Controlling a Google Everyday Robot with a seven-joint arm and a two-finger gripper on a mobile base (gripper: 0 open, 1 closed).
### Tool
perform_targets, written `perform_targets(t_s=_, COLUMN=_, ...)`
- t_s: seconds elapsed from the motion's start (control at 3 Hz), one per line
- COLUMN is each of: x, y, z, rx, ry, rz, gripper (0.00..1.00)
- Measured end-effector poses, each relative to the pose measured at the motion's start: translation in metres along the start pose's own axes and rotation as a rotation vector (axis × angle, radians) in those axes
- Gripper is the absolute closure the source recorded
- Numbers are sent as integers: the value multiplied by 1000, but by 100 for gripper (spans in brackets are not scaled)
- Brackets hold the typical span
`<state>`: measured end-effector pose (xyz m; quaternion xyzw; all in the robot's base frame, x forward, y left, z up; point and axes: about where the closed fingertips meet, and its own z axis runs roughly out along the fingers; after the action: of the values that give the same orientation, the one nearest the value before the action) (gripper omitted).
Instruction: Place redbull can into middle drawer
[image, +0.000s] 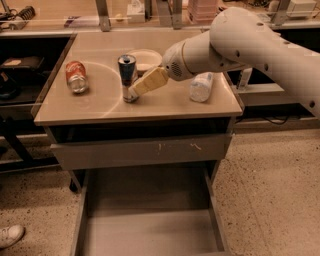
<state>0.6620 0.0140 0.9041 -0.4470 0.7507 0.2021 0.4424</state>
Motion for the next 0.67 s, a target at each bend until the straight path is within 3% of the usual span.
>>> perform_targets(t_s=0.67, x=-3, y=5, z=61, rx=-16, ry=-15, rz=-17, gripper=0)
